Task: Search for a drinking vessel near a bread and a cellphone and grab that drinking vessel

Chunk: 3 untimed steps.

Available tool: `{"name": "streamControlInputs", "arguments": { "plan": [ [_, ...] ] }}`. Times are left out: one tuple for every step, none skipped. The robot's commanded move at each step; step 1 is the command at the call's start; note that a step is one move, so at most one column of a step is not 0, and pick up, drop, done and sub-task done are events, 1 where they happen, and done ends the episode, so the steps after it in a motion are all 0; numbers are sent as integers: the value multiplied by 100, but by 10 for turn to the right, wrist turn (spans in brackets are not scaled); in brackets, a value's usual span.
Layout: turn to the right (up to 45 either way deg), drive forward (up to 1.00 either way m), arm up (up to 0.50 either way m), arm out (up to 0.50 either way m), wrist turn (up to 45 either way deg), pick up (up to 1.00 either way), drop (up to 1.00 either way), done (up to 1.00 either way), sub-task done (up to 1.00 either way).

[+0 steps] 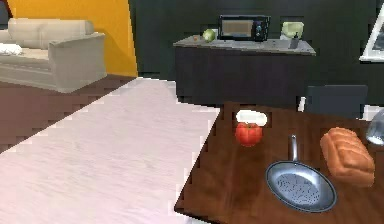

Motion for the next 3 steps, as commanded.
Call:
{"name": "streamControlInputs", "arguments": {
  "plan": [
    [-210, 0, 0, 0, 0, 0, 0, 0, 0],
    [0, 0, 50, 0, 0, 0, 0, 0, 0],
    [0, 0, 36, 0, 0, 0, 0, 0, 0]
  ]
}}
